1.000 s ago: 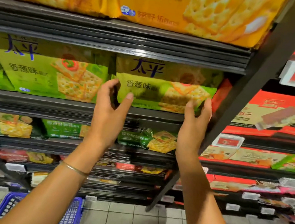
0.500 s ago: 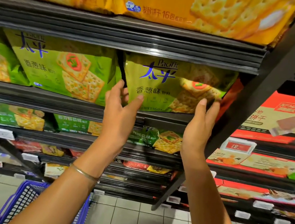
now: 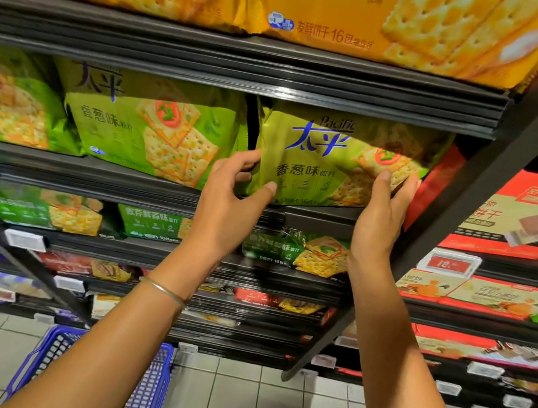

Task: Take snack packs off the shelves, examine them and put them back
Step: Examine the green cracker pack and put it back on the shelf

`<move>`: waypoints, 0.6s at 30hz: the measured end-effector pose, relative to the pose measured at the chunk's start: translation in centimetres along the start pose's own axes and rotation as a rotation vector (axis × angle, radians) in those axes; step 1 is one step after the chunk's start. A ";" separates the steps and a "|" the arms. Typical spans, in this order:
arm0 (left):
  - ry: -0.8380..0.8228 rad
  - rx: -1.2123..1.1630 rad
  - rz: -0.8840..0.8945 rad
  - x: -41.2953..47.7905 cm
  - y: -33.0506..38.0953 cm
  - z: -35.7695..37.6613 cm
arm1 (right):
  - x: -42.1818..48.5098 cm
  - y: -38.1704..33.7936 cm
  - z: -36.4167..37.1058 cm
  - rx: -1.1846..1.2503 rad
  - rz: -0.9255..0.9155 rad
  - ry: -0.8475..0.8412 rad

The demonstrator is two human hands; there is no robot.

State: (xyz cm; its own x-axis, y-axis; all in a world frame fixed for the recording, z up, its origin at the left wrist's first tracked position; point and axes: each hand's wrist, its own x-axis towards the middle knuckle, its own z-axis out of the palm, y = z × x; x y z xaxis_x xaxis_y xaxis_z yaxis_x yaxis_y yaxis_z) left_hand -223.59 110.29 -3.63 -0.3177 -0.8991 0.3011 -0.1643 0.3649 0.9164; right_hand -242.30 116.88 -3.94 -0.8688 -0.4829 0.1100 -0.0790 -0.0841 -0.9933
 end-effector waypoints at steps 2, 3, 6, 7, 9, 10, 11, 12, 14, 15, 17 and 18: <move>-0.022 -0.019 -0.005 0.2 -0.1 -0.2 | 0.0 -0.2 0.0 0.009 -0.003 0.007; -0.033 -0.028 -0.010 0.2 -0.1 -0.3 | 0.0 -0.3 0.0 0.013 -0.002 0.008; -0.049 -0.066 -0.023 0.2 -0.1 -0.5 | -0.1 -0.5 0.1 0.031 -0.005 0.007; -0.049 -0.077 -0.020 0.2 0.0 -0.4 | -0.1 -0.6 0.2 0.036 -0.007 0.009; -0.049 -0.086 0.003 0.2 -0.1 -0.4 | -0.1 -0.6 0.3 0.042 -0.004 0.009; -0.048 -0.084 0.027 0.2 -0.3 -0.5 | -0.2 -0.6 0.3 0.046 -0.006 0.010; -0.044 -0.073 0.053 0.1 -0.5 -0.5 | -0.3 -0.5 0.2 0.043 -0.011 0.012; -0.041 -0.057 0.070 0.0 -0.8 -0.6 | -0.4 -0.4 0.1 0.033 -0.018 0.015; -0.034 -0.045 0.046 -0.3 -1.5 -0.6 | -0.6 -0.2 0.0 0.007 -0.033 0.017; -0.031 -0.062 0.013 -0.4 -1.7 -0.6 | -0.6 -0.1 -0.1 -0.007 -0.037 0.016; -0.029 -0.086 -0.030 -0.7 -2.0 -0.5 | -0.7 0.0 -0.1 -0.027 -0.048 0.011; -0.037 -0.078 -0.042 -0.9 -2.0 -0.3 | -0.7 0.0 -0.1 -0.034 -0.053 0.010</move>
State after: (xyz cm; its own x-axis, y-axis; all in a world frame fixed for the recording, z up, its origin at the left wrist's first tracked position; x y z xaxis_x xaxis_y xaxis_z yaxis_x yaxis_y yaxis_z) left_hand -222.65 110.31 -5.65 -0.3462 -0.9032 0.2536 -0.1055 0.3061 0.9461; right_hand -241.70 117.28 -4.04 -0.8677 -0.4700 0.1619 -0.1410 -0.0798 -0.9868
